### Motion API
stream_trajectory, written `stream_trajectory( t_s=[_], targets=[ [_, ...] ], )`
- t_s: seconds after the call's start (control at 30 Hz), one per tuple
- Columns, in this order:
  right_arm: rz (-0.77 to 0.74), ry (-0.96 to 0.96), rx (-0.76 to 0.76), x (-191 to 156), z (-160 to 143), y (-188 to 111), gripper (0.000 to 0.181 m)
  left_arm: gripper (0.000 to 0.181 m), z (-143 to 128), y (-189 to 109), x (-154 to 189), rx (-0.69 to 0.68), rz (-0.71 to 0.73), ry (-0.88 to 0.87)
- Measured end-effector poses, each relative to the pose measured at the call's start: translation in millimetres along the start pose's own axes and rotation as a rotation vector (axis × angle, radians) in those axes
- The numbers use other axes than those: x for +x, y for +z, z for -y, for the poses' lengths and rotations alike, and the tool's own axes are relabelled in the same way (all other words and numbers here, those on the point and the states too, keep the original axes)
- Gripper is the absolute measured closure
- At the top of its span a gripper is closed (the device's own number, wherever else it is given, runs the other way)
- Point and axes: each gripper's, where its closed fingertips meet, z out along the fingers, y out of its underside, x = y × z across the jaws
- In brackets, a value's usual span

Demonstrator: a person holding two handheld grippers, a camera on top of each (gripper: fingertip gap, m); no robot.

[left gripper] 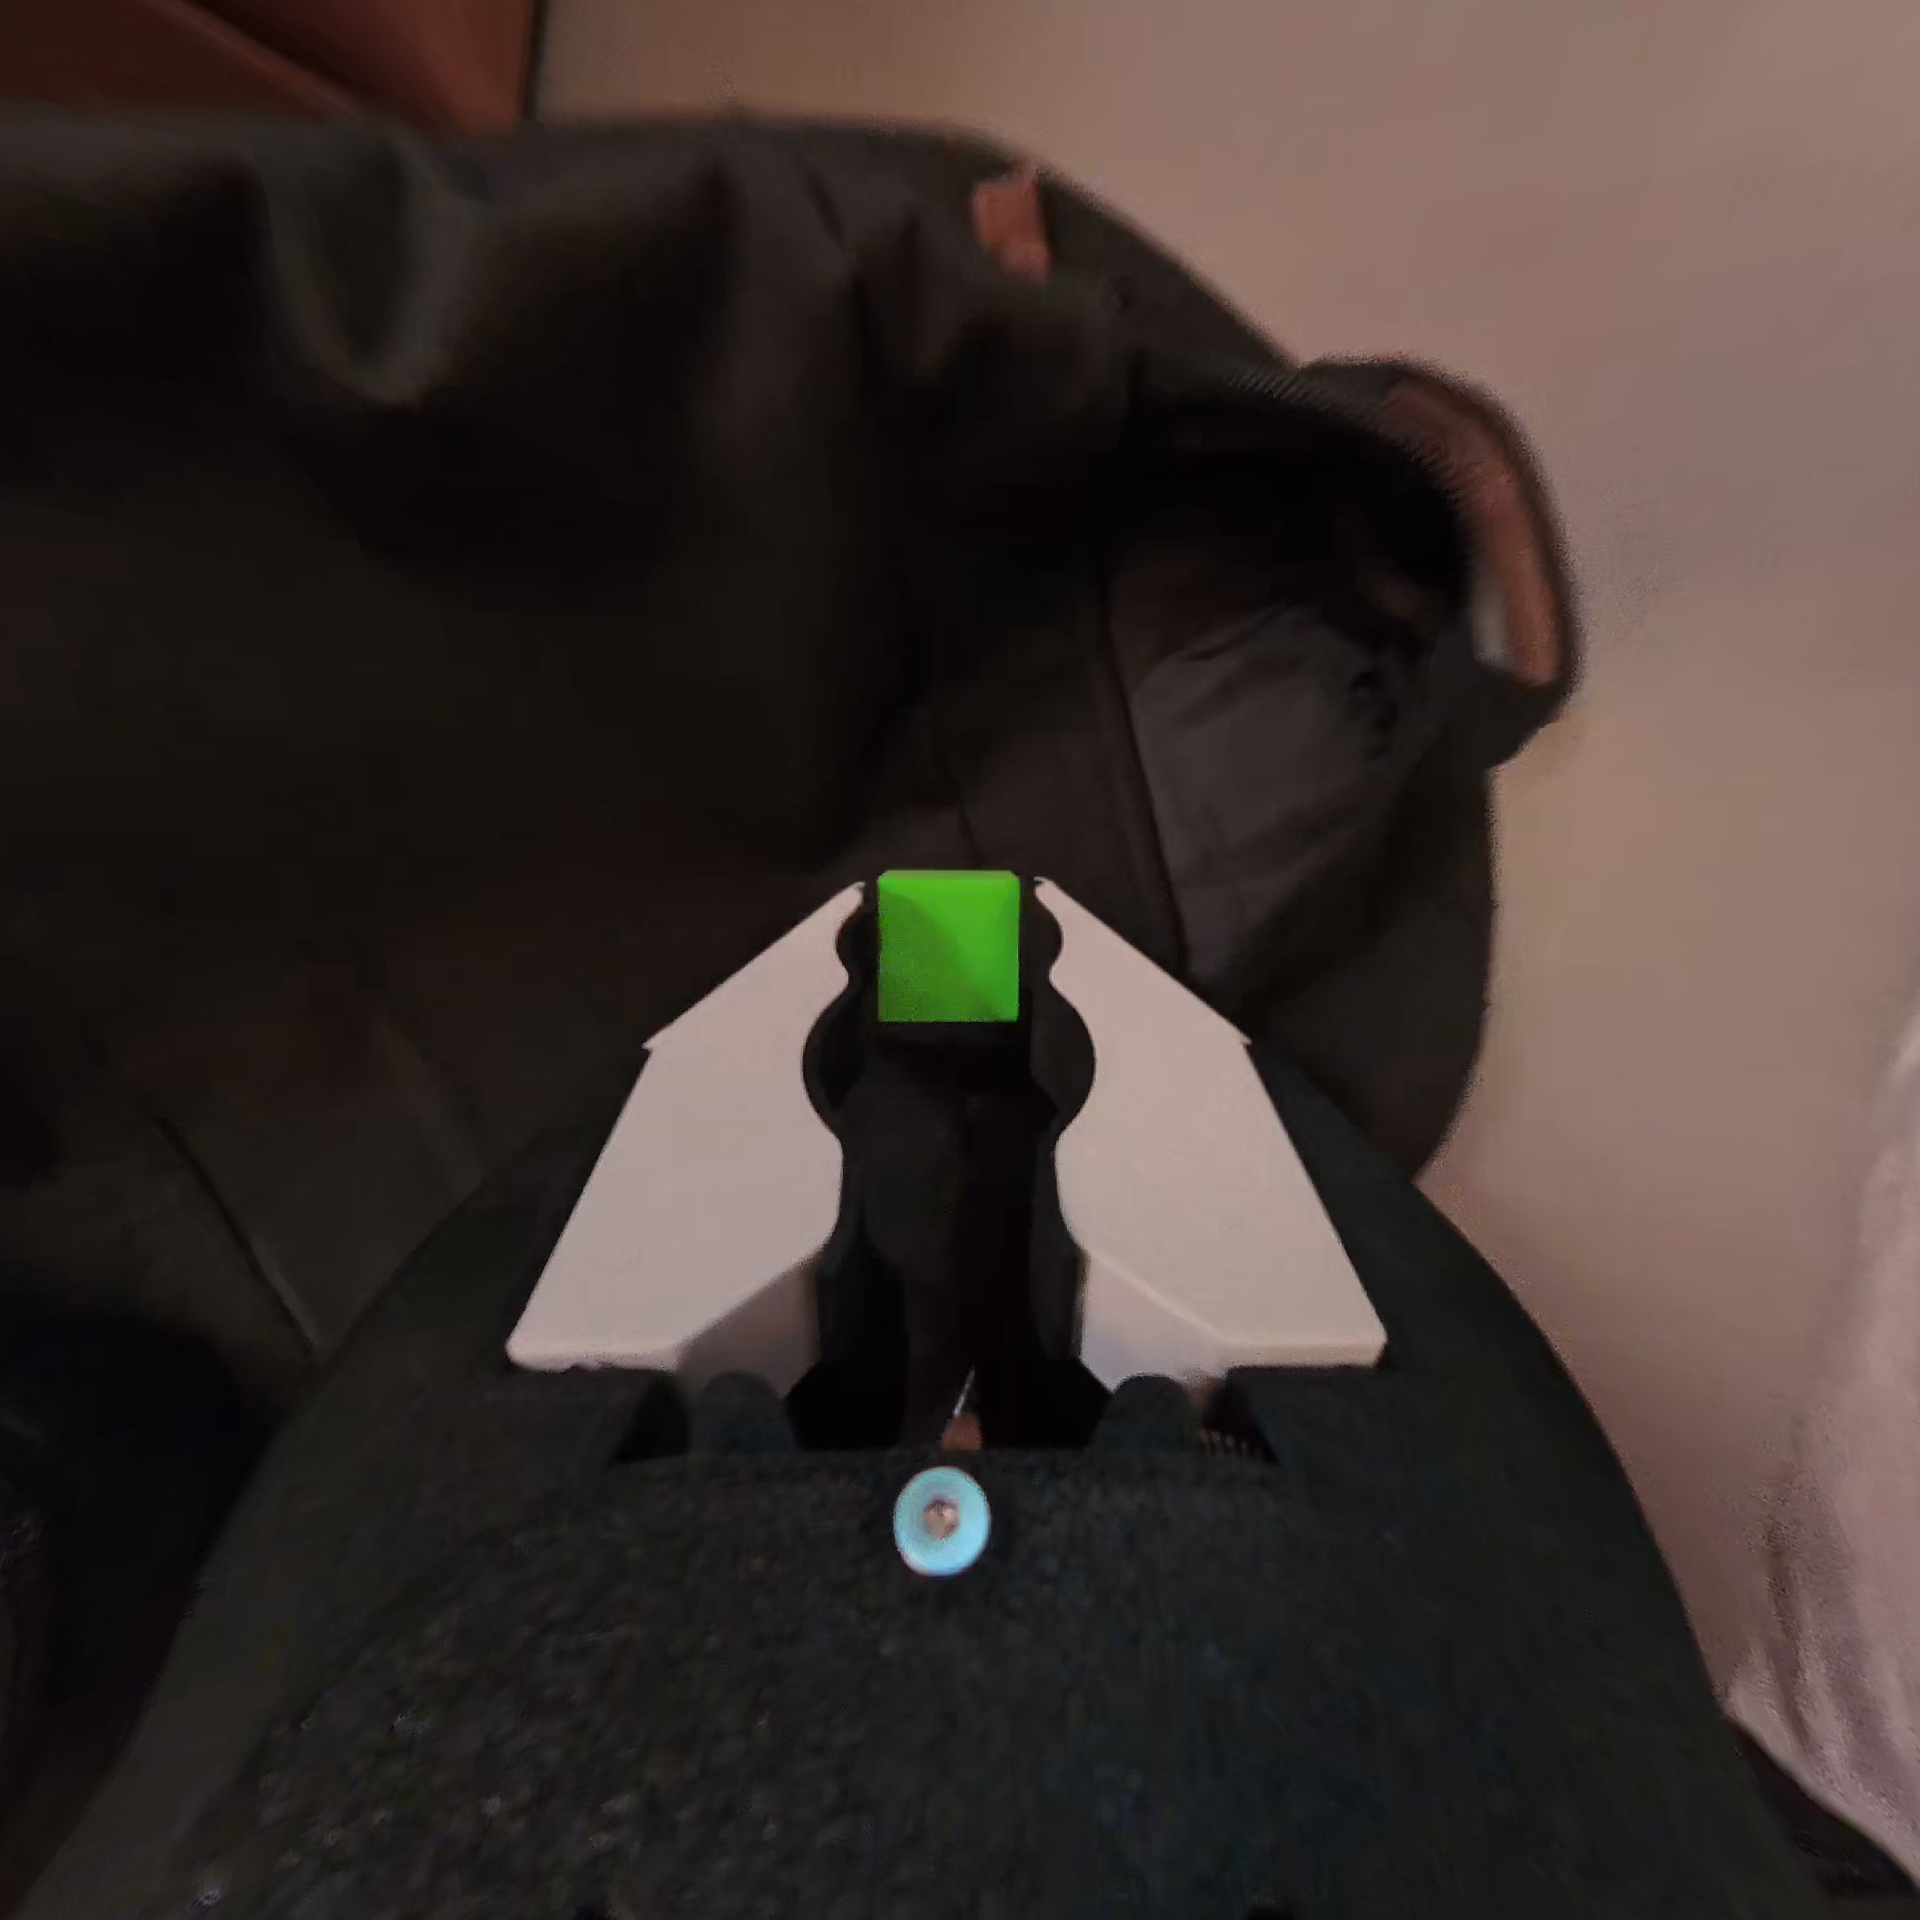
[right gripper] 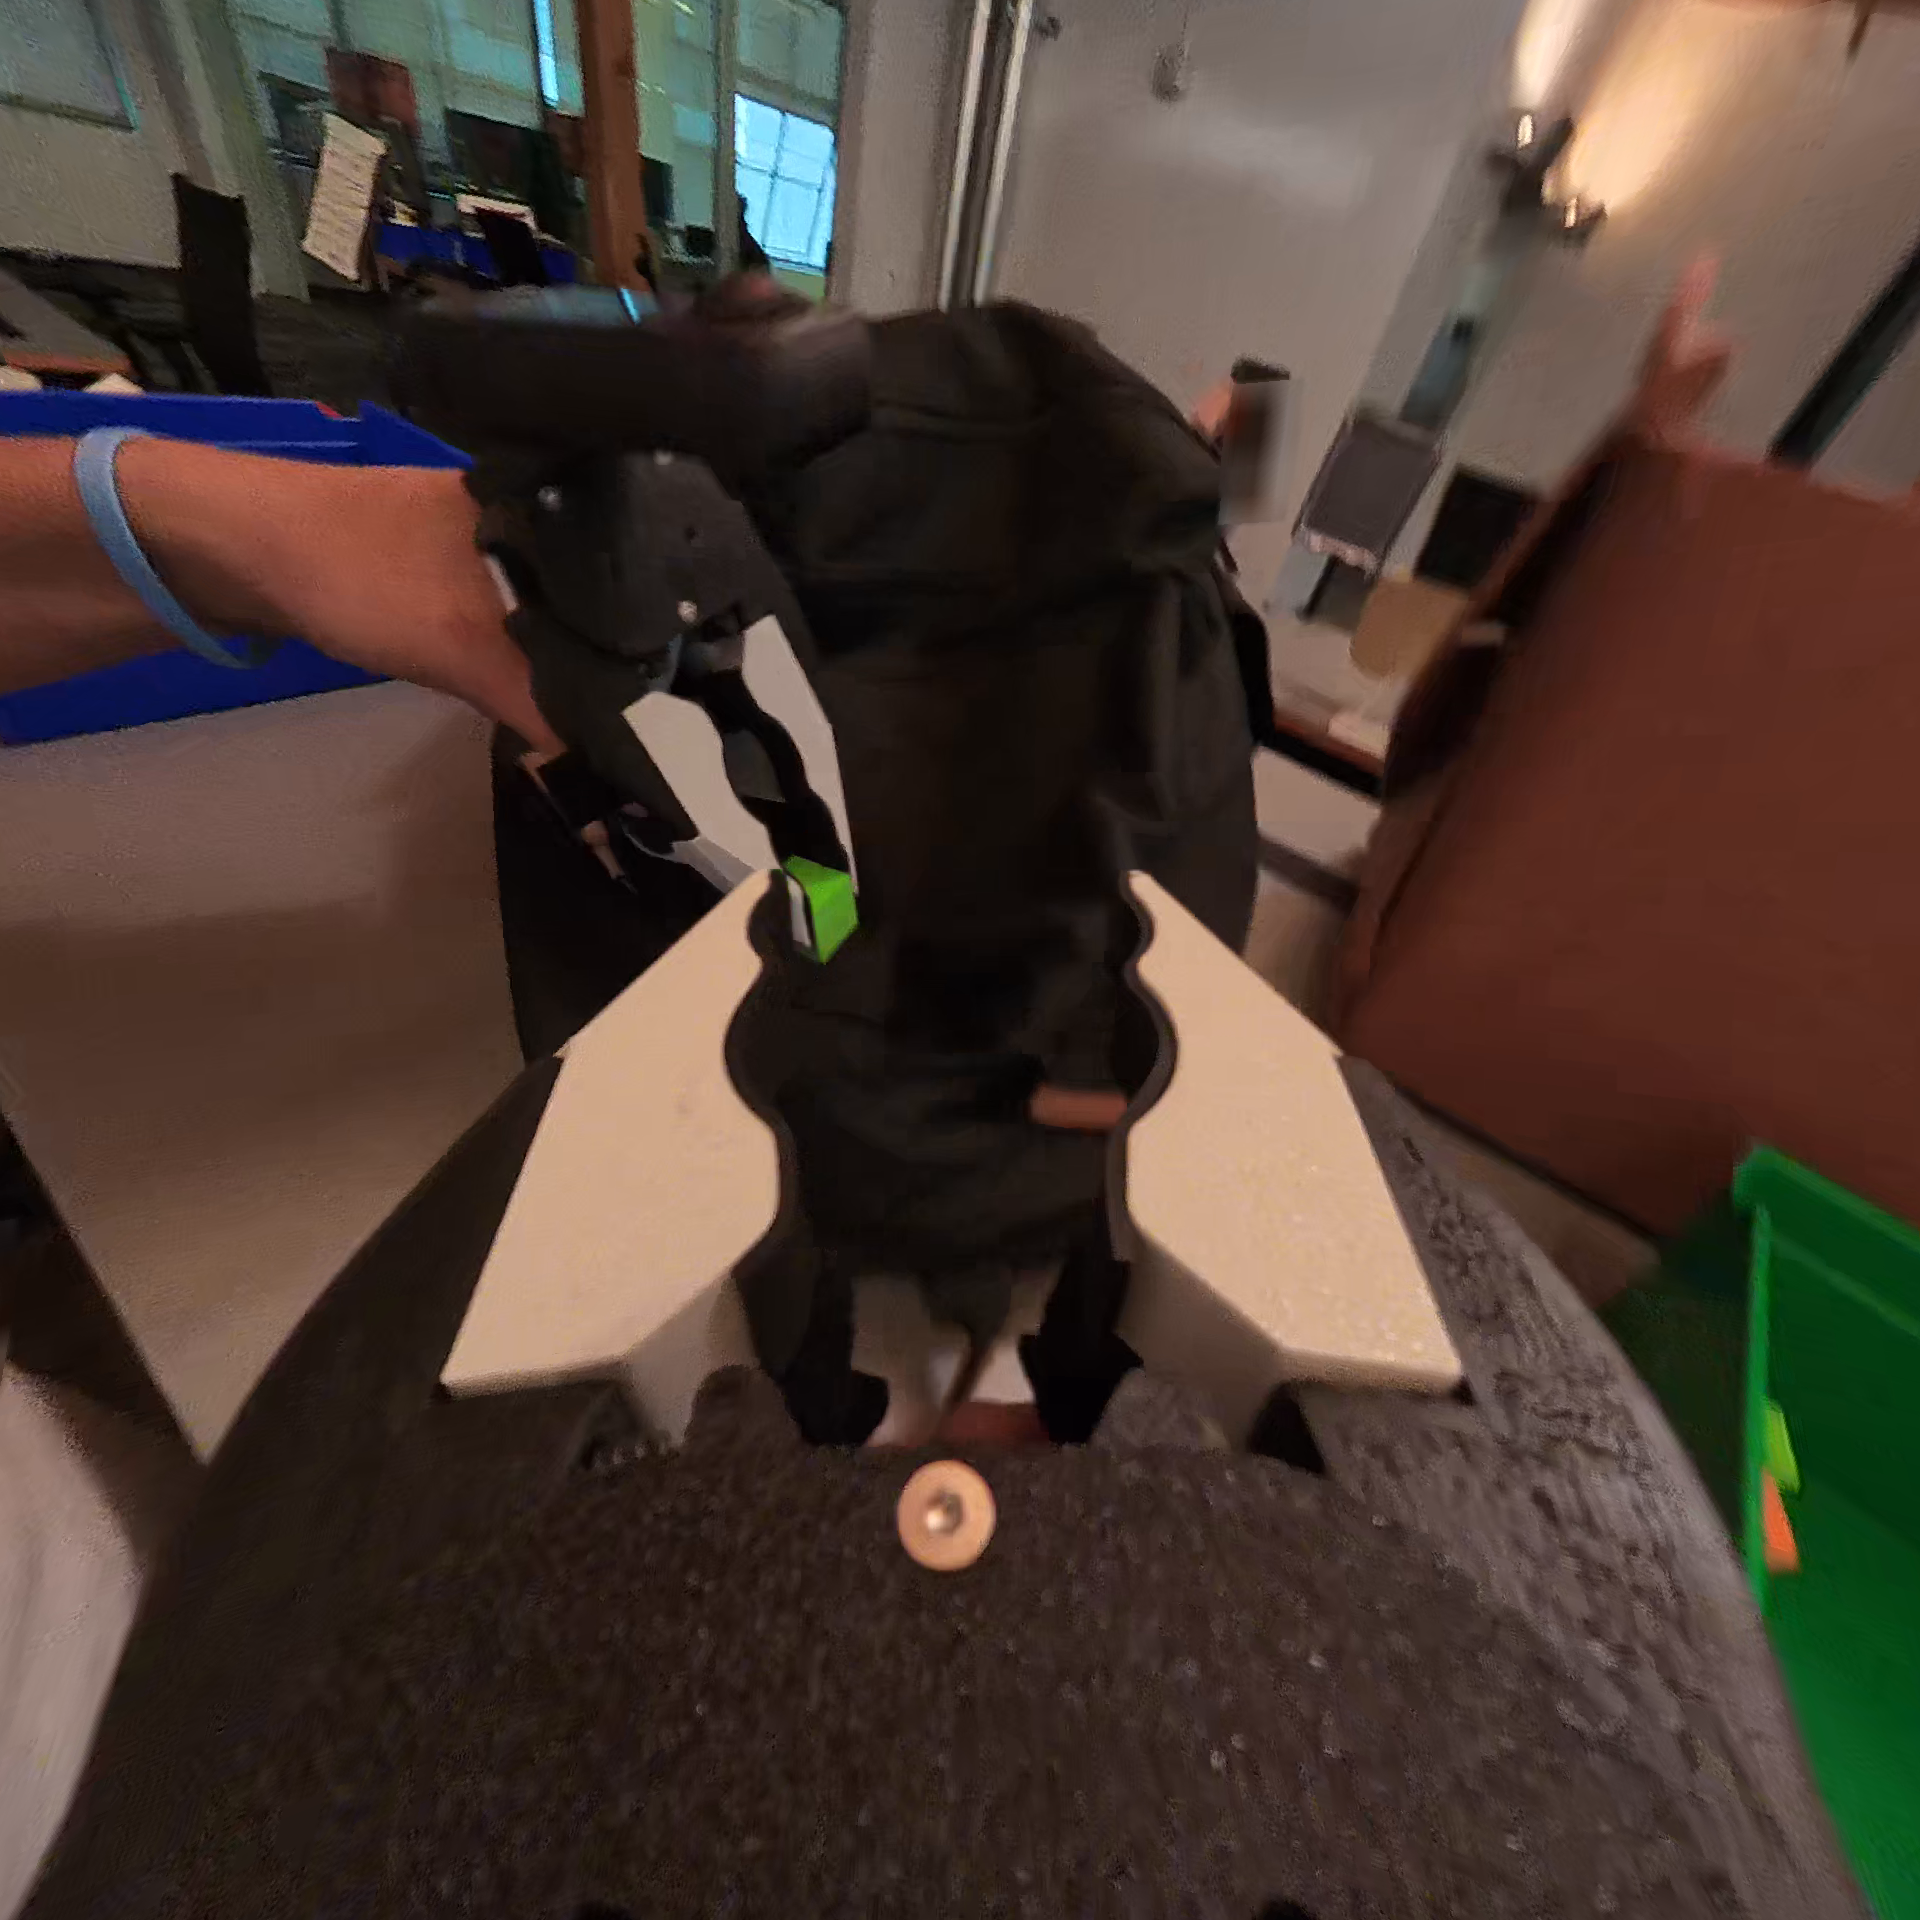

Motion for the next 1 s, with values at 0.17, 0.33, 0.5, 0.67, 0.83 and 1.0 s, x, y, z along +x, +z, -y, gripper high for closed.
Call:
stream_trajectory(
  t_s=[0.17,0.33,0.5,0.67,0.83,1.0],
  targets=[
    [0.053,-0.288,0.048,-55,24,43,0.109,0.154,49,-79,28,0.437,-0.286,-0.232],
    [0.099,-0.417,0.093,-87,48,68,0.111,0.155,54,-143,34,0.667,-0.719,-0.581],
    [0.077,-0.537,0.115,-98,56,80,0.154,0.155,43,-168,39,0.746,-0.965,-0.711],
    [0.106,-0.457,0.125,-90,66,67,0.155,0.135,36,-176,32,0.824,-0.938,-0.755],
    [-0.103,-0.256,-0.036,20,46,17,0.155,0.130,16,-181,47,0.808,-0.882,-0.719],
    [-0.375,0.119,-0.531,173,-56,-62,0.155,0.130,-5,-157,69,0.677,-0.738,-0.742]
  ],
)
